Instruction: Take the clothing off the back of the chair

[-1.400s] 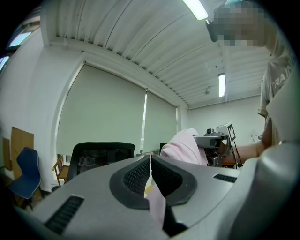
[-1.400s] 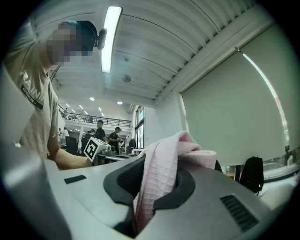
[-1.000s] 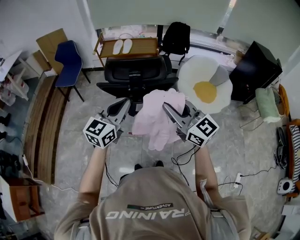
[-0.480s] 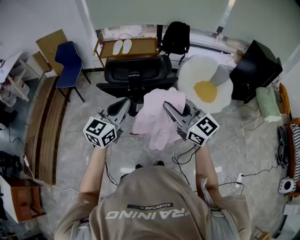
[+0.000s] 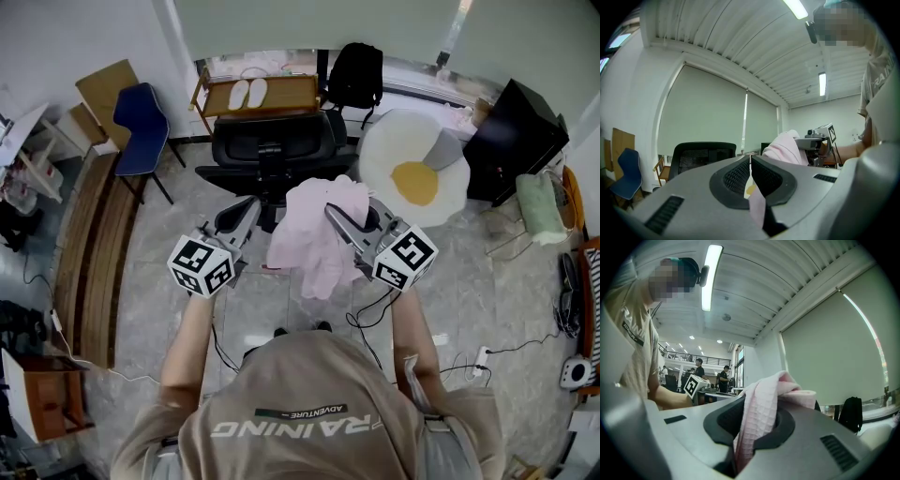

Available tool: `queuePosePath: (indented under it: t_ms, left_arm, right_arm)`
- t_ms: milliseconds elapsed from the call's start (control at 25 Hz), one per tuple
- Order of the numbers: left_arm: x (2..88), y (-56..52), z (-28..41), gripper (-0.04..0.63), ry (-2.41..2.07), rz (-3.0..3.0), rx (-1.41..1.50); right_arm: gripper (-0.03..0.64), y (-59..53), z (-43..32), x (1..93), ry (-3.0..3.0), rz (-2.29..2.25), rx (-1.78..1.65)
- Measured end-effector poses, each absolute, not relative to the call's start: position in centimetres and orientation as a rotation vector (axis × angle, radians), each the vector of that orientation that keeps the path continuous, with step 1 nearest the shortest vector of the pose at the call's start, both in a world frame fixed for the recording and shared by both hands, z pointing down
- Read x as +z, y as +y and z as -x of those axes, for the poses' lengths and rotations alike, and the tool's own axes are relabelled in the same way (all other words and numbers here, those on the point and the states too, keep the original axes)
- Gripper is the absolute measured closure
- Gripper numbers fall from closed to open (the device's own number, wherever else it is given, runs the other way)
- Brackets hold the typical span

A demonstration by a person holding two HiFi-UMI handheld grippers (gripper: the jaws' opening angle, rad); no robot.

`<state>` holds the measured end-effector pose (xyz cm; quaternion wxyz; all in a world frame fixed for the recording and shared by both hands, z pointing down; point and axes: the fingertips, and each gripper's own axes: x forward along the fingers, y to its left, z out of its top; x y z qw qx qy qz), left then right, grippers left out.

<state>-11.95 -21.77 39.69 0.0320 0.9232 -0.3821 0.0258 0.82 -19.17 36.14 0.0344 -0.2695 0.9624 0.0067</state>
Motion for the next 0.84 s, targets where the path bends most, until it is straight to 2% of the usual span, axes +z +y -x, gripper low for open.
queuePosePath:
  t_ms: [840]
  left_arm:
    - [38.78,-21.65,12.44,0.574,-1.214,-2.839,0.055]
  right_arm:
    - [0.561,-19.43,-0.58,36.97,2.988,0.799,-0.001]
